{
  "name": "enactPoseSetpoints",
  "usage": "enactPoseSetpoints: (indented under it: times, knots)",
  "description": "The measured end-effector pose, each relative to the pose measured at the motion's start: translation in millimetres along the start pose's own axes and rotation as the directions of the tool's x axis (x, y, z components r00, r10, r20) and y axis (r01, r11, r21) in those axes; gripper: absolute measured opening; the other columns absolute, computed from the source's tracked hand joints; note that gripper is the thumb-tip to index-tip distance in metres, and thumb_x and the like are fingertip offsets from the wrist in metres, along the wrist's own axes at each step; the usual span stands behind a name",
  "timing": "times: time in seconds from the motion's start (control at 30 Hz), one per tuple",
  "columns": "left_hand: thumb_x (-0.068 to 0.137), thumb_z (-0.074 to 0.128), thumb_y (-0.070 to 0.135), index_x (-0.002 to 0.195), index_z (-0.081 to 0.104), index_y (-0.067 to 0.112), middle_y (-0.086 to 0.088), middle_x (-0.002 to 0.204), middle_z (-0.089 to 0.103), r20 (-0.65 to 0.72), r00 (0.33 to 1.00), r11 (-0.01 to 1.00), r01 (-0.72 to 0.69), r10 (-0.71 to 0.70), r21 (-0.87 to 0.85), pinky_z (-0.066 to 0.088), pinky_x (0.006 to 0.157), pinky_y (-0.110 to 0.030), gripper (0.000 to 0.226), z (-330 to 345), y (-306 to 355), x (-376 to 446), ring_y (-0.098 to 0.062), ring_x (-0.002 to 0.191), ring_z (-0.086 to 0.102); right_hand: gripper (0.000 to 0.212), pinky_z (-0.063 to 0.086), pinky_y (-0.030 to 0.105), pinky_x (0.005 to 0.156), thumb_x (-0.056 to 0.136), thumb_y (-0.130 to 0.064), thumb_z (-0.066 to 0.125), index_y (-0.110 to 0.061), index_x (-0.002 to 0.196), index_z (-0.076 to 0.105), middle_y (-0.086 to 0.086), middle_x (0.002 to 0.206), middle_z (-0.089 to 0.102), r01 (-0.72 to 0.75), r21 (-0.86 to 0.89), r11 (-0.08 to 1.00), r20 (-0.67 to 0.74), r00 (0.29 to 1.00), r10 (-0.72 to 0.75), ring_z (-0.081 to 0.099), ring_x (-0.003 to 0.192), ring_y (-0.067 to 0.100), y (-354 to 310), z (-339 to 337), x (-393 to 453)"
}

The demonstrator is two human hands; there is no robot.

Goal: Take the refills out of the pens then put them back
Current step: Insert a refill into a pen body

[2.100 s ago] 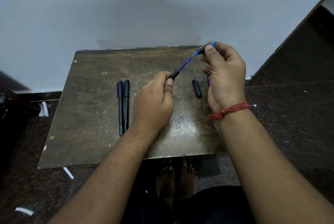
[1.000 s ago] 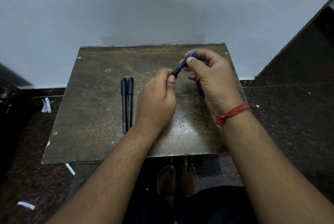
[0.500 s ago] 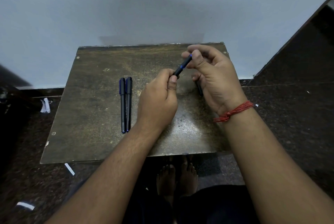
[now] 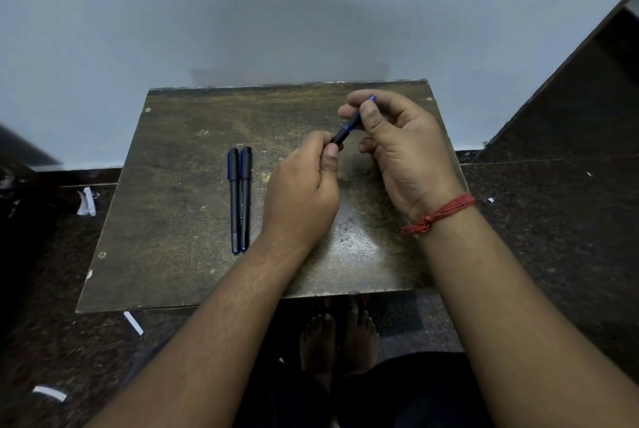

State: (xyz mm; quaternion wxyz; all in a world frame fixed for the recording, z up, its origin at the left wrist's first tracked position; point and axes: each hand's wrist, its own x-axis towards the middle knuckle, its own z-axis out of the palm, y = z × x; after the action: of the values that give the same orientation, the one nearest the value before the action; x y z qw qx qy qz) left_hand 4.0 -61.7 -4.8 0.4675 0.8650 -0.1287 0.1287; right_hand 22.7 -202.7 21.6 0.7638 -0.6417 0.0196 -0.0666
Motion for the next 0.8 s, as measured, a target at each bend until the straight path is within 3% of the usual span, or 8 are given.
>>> enactPoseSetpoints:
  times: [0.1,0.2,0.3,0.4,0.5,0.6,0.7,0.8]
  knots:
    - [0.103,0.040,0.029,0.103,0.061,0.016,0.007,0.066,0.053,0.008,1.000,1.000,-0.004,0.003,0.009,0.045,0.053,-0.046,0.024,1.2,0.6,-0.6,-0.019,0.060,0.054,0.007,0.044,0.025,0.061,0.094,-0.016,0.067,-0.019,0.088,0.067,0.000,0.082,0.072,-0.007,-0.013,1.000,-0.052,0.999,0.006,0.065,0.083,0.016,0.1,3.6,-0.7]
    - [0.103,0.040,0.030,0.104,0.061,0.016,0.003,0.067,0.055,0.013,1.000,1.000,-0.007,0.007,0.015,0.046,0.055,-0.048,0.025,1.3,1.9,-1.1,-0.021,0.060,0.055,0.018,0.043,0.024,0.058,0.089,-0.028,0.073,-0.019,0.082,0.060,0.007,0.079,0.060,-0.003,-0.080,0.997,-0.115,0.993,-0.006,0.056,0.079,0.022,3.8,5.6,-0.3]
    - [0.103,0.040,0.029,0.103,0.060,0.017,0.003,0.067,0.056,0.001,1.000,1.000,-0.001,0.001,-0.006,0.046,0.055,-0.048,0.024,1.2,0.8,-0.5,-0.020,0.061,0.056,0.012,0.048,0.025,0.063,0.093,-0.029,0.069,-0.019,0.092,0.062,0.001,0.087,0.069,-0.004,-0.049,0.999,-0.091,0.996,0.000,0.065,0.085,0.015,3.9,3.0,0.4]
    - [0.103,0.041,0.029,0.103,0.060,0.017,0.005,0.066,0.055,-0.005,1.000,1.000,0.005,-0.006,-0.012,0.046,0.055,-0.047,0.023,0.5,-0.1,0.2,-0.018,0.060,0.056,0.008,0.052,0.028,0.074,0.098,-0.017,0.061,-0.018,0.104,0.067,0.002,0.099,0.075,-0.008,0.080,0.997,-0.003,1.000,0.009,0.068,0.100,0.015,1.5,-2.1,1.6]
    - [0.103,0.041,0.029,0.102,0.061,0.017,0.006,0.066,0.054,-0.006,1.000,1.000,0.000,0.000,-0.013,0.046,0.056,-0.047,0.024,1.1,-0.1,0.1,-0.019,0.060,0.055,0.009,0.051,0.028,0.075,0.097,-0.012,0.062,-0.019,0.095,0.068,-0.001,0.089,0.074,-0.024,0.077,0.997,-0.013,1.000,0.025,0.068,0.090,0.014,0.2,-1.5,0.4]
    - [0.103,0.040,0.030,0.103,0.060,0.016,0.003,0.066,0.056,0.004,1.000,1.000,-0.005,0.005,-0.002,0.046,0.054,-0.048,0.025,1.6,1.3,-0.5,-0.021,0.060,0.056,0.010,0.051,0.029,0.069,0.091,-0.020,0.071,-0.019,0.086,0.063,-0.005,0.076,0.067,-0.048,0.057,0.997,-0.091,0.994,0.053,0.063,0.078,0.013,1.1,3.0,0.3]
    - [0.103,0.040,0.030,0.103,0.061,0.016,0.003,0.066,0.056,0.003,1.000,1.000,0.001,-0.001,-0.014,0.046,0.054,-0.046,0.025,0.7,1.8,-0.4,-0.020,0.060,0.055,0.011,0.053,0.032,0.073,0.092,-0.025,0.069,-0.017,0.094,0.062,-0.002,0.084,0.069,-0.043,0.048,0.998,-0.083,0.995,0.047,0.065,0.084,0.015,3.0,1.8,0.6]
    - [0.103,0.041,0.028,0.103,0.061,0.015,0.004,0.067,0.055,-0.002,1.000,1.000,0.006,-0.006,-0.030,0.046,0.055,-0.046,0.024,-0.1,2.0,-0.3,-0.019,0.061,0.056,0.011,0.054,0.033,0.081,0.098,-0.016,0.060,-0.014,0.107,0.066,0.002,0.099,0.075,-0.029,0.092,0.995,-0.012,0.999,0.030,0.069,0.099,0.016,1.8,-1.5,-0.1]
